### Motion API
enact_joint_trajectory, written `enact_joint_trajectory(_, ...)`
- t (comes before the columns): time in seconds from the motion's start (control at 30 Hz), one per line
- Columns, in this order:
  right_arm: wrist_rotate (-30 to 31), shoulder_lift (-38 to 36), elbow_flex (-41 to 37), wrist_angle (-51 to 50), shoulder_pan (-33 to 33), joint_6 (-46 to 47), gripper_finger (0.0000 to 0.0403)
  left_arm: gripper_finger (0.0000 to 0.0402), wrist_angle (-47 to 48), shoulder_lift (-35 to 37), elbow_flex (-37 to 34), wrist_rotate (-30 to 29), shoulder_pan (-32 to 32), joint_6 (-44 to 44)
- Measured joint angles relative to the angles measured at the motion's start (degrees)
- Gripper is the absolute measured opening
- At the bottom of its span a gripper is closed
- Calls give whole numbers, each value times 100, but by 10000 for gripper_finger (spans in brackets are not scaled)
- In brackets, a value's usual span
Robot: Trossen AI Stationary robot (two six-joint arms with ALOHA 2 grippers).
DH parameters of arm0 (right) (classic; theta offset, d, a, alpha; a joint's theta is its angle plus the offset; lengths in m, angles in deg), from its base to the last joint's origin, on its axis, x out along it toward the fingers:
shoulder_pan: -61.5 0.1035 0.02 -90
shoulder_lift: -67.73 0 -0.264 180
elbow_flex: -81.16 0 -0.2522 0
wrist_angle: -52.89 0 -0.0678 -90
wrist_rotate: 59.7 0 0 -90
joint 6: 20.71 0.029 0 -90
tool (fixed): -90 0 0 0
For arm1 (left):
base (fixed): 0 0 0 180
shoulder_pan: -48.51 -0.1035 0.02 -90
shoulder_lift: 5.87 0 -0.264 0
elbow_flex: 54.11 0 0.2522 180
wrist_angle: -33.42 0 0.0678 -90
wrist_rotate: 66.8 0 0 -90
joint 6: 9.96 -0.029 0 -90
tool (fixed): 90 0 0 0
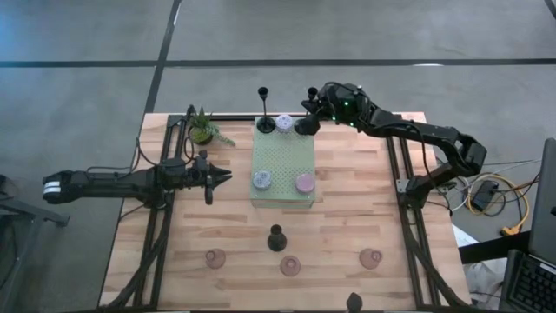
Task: Pick & Place candle stick holders
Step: Put the top black candle holder on the shelf
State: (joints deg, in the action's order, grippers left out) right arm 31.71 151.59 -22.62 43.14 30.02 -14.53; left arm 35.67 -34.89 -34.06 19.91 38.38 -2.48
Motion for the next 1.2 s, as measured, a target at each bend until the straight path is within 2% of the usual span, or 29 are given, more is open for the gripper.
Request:
enact_joint_trajectory(0.7, -144, 151, 181, -49, 19, -125, 12, 71, 0, 0, 0, 0, -2, 0)
enact_joint_trajectory(1.2, -142, 142, 183, -190, 19, -203, 120, 71, 0, 0, 0, 0, -2, 0)
